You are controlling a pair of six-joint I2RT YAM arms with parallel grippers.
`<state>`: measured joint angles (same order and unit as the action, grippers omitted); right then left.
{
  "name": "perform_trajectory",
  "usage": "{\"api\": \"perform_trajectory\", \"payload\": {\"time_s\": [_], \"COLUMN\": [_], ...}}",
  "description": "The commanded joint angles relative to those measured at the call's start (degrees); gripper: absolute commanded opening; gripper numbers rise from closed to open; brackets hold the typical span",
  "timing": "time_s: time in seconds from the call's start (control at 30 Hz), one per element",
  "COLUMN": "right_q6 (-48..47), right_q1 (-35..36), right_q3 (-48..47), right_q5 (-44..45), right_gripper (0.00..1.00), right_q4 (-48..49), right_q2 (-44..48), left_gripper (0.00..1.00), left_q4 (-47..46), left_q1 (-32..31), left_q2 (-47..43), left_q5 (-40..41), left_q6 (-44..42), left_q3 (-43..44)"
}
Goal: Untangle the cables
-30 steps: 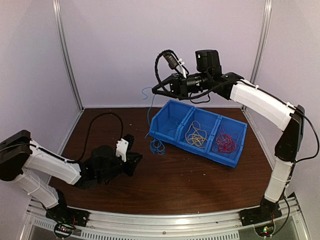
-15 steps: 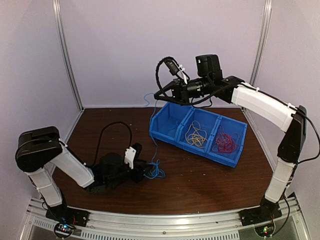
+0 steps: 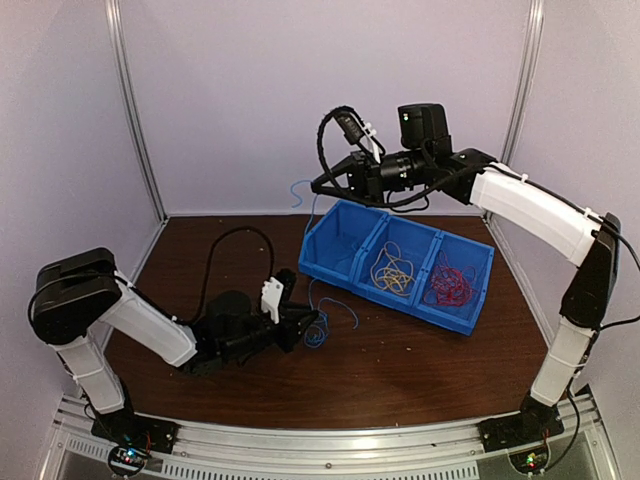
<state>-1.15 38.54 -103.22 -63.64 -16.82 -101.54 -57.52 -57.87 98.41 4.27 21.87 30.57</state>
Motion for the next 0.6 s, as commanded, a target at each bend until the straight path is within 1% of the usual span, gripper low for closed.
{"api": "perform_trajectory", "payload": {"time_s": [0.0, 0.07, 0.27, 0.37, 0.57], "right_q6": [0.18, 0.18, 0.18, 0.27, -0.06], "right_q1": [0.27, 0.27, 0.29, 0.28, 0.30], "right_q3": [-0.20, -0.60, -2.29, -2.59, -2.04], "right_q5": [-1.37, -1.53, -2.20, -2.51, -2.27], "right_gripper": [0.00, 0.00, 0.00, 0.00, 0.00], "right_q4": [0.52, 0.33, -0.60, -0.76, -0.80], "right_q2": [2.38, 2.61, 3.15, 3.41, 3.45], "left_gripper": [0.20, 0.19, 0.22, 0.25, 0.25], "left_q4": [-1.66, -1.54, -3.84, -3.84, -4.76], "left_q1": [-0.23, -0.22, -0.18, -0.23, -0.27], "left_q2": [4.07, 5.93, 9.13, 9.34, 7.10], "left_q5": [0.28, -0.10, -1.00, -0.39, -0.64], "left_q6": [0.22, 0.72, 2.85, 3.24, 4.51], "left_q3": [2.09, 3.22, 3.17, 2.72, 0.51]}}
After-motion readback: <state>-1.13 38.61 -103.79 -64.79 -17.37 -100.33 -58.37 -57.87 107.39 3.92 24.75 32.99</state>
